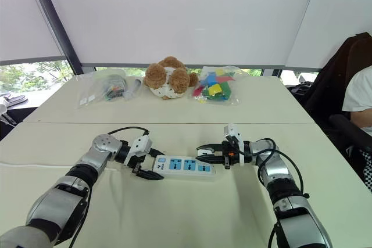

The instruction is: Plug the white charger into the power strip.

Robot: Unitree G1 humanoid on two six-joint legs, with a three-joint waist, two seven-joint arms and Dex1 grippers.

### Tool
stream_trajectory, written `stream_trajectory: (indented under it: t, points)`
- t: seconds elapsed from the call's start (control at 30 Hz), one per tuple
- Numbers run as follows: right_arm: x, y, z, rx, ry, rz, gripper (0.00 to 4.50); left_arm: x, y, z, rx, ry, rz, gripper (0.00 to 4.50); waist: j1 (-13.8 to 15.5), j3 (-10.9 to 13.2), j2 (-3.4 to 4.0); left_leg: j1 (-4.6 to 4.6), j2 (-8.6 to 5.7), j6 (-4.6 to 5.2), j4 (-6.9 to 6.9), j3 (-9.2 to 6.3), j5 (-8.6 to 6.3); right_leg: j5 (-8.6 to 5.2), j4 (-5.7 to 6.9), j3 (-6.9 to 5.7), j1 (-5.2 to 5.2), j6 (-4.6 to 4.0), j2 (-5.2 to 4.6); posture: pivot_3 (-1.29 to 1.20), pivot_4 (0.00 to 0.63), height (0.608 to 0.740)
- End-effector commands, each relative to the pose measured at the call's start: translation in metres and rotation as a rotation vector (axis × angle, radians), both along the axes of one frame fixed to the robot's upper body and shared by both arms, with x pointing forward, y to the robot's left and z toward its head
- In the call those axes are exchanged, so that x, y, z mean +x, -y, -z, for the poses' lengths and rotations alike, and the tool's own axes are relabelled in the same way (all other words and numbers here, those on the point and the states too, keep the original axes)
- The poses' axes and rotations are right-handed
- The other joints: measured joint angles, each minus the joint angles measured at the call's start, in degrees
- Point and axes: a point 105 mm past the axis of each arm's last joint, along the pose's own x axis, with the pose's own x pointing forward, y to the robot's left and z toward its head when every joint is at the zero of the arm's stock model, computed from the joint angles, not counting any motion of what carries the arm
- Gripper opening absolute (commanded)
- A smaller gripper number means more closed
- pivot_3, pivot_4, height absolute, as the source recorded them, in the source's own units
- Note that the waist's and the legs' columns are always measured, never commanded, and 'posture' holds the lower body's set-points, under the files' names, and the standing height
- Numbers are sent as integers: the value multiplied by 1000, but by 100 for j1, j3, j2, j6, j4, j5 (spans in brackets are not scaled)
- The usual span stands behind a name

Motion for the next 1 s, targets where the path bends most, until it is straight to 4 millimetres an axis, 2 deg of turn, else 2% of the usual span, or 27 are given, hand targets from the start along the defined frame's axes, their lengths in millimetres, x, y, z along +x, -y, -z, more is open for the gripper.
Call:
stream_trajectory:
  t: [0.03,0.1,0.17,0.2,0.27,0.33,0.47,0.57,0.63,0.67,0.83,1.0]
  points:
    - [-4,6,38,-113,-131,34,820,-12,0,24,80,-51,29,3034,0,-4,-4,1,0,0,0,0,0,0,0,0,1,0,0,0,150,739]
    - [-2,6,31,-96,-111,35,820,-12,-1,25,81,-48,27,3034,0,-5,-5,2,0,0,0,0,0,-4,-1,0,2,-9,-1,0,150,739]
    - [0,6,18,-60,-89,29,1839,-12,-1,26,84,-47,25,3034,5,-5,-4,2,0,0,0,0,0,-5,-1,1,2,-9,-1,0,150,739]
    - [0,6,10,-47,-62,26,2128,-13,-1,27,85,-46,25,3034,21,-3,-3,1,0,0,0,0,0,-5,-1,1,1,-9,-1,0,150,739]
    - [1,5,-14,0,5,30,3027,-13,-1,27,84,-44,23,3034,58,16,28,-31,-1,-1,1,-4,0,-2,0,-1,-29,-5,-2,0,150,739]
    - [-6,5,-42,30,82,12,4038,-12,-1,27,82,-39,17,3034,65,37,64,-45,-4,-2,1,3,1,6,2,3,-46,10,-6,0,150,739]
    - [-33,11,-92,69,187,12,4038,-6,-2,21,53,-12,-28,3034,159,48,78,-45,-3,-2,-7,-1,1,6,3,1,-51,11,-2,0,150,739]
    - [-56,26,-104,34,177,47,4038,4,-2,10,-7,18,-94,3034,202,49,71,-44,-2,-2,-10,-6,1,4,-1,-6,-49,9,0,0,150,739]
    - [-71,40,-99,-7,133,104,4091,5,-6,5,-33,14,-116,4069,182,56,61,-50,-2,-3,-9,-6,1,-2,-9,-7,-49,0,-2,0,150,739]
    - [-76,47,-96,-23,110,134,4091,4,-8,4,-38,6,-120,4434,173,65,52,-54,-2,-3,-7,-1,1,-6,-10,-1,-54,-7,-3,0,150,739]
    - [-96,72,-80,-56,5,263,4091,2,-13,-12,-112,58,-146,4434,120,82,26,-90,-1,-4,-4,6,2,4,-9,9,-91,8,-1,0,150,739]
    - [-110,92,-70,-85,-93,342,4091,-4,-47,-32,-76,107,-237,4434,119,95,15,-138,4,-5,-11,5,4,7,9,9,-156,11,4,0,150,739]
